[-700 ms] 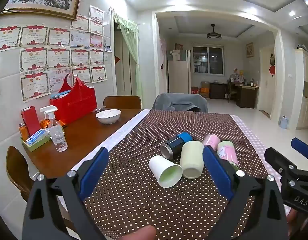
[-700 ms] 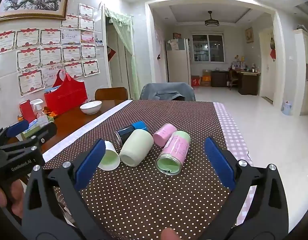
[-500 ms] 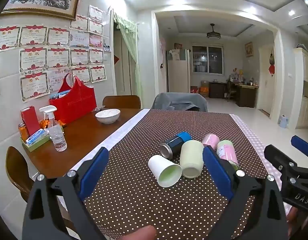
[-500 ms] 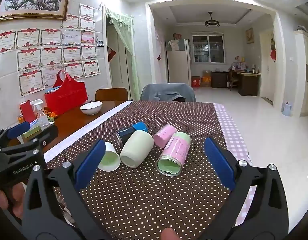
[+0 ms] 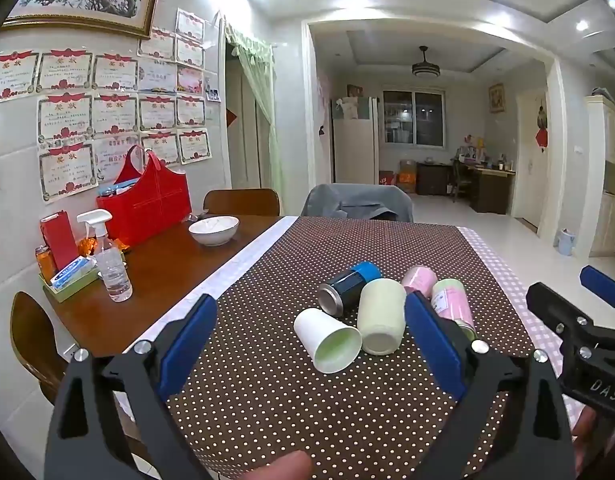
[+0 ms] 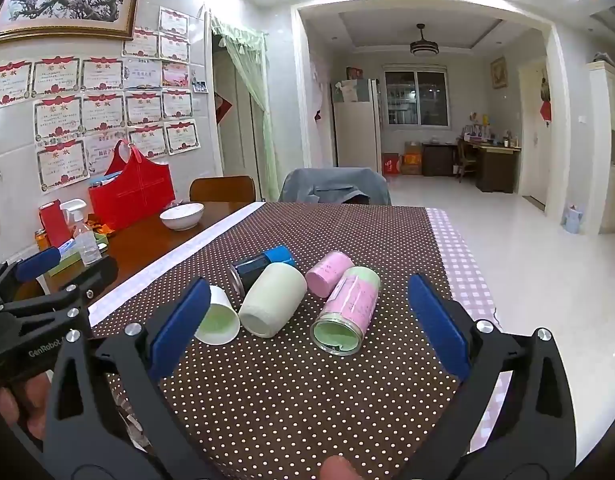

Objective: Flip cup upside down

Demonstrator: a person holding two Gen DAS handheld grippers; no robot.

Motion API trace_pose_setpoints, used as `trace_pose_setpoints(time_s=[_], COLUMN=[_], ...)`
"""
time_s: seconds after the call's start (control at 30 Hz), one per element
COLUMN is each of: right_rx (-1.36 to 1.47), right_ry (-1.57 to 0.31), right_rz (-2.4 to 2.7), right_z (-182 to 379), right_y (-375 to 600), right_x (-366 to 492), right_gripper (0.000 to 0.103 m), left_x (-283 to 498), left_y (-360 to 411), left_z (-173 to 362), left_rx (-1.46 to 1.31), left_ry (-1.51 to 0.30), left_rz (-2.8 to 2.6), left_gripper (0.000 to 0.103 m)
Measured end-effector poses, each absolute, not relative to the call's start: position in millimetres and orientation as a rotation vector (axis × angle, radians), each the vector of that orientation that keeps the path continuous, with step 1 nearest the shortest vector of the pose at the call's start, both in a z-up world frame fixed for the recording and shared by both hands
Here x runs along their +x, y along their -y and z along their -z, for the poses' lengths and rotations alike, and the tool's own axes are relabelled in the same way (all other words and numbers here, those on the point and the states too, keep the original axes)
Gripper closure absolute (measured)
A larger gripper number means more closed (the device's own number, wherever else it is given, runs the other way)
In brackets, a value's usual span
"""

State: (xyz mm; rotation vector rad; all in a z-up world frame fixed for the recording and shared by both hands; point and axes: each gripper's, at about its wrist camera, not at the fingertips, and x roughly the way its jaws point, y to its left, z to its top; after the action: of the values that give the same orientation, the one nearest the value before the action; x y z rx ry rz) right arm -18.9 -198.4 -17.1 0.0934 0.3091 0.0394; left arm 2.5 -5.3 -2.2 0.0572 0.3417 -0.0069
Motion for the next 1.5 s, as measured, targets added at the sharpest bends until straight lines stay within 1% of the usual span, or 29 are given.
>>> trace_pose_setpoints(time_s=[1.07, 1.33, 1.5], right_rx=[0.088, 0.088, 0.072], right_ry=[-0.316, -0.374, -0.461], right_rz=[-0.044, -0.059, -0.038], right_z=[15.6, 25.0, 35.6], right_y=[204.7, 208.2, 216.7], right_x=[-15.8, 4.6, 36.6], right_gripper=[0.006, 0.006, 0.006], left_x=[7.9, 16.1, 27.7], left_y=[4.1, 0.2, -4.9], left_z=[15.8, 18.2, 26.6], left_rx=[0.055, 0.056, 0.06], left_ry=[-0.362, -0.387, -0.415], left_rz=[0.011, 0.006, -0.008], left_gripper=[0.01, 0.01, 0.01])
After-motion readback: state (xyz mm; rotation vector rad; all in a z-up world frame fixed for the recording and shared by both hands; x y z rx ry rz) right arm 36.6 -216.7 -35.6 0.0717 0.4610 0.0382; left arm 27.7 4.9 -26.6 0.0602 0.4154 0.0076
